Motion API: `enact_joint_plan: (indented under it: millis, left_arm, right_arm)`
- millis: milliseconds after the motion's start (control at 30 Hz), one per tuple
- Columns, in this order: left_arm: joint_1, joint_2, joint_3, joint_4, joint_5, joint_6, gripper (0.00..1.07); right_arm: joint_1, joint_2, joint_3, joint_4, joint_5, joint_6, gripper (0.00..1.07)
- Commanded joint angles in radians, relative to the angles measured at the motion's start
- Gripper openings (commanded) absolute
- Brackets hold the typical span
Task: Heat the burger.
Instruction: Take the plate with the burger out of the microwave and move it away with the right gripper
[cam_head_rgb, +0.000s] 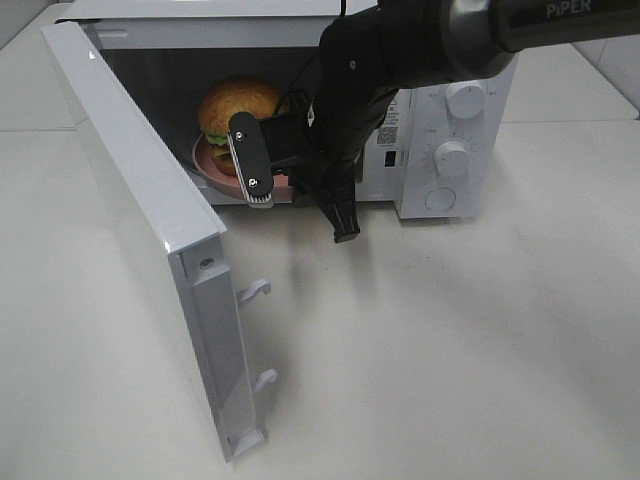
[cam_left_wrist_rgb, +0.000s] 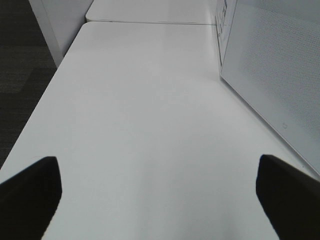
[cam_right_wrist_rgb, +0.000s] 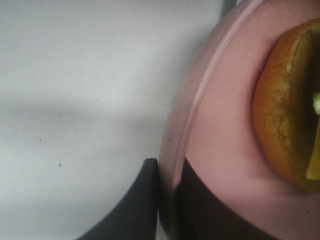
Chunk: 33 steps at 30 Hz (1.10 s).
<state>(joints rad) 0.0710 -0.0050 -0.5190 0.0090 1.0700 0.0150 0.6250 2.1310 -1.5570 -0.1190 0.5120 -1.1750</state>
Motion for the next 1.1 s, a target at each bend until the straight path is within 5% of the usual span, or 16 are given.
enact_joint_plan:
  millis: [33, 1100]
  left_arm:
    - [0.002, -0.015, 0.000, 0.001, 0.001, 0.000, 0.98]
    - [0.002, -0.015, 0.000, 0.001, 0.001, 0.000, 0.98]
  right_arm:
    - [-0.005, -0.050, 0.030, -0.029, -0.080, -0.002, 0.00]
    - [-0.011, -0.364, 0.546, -0.035, -0.407, -0.043, 0.00]
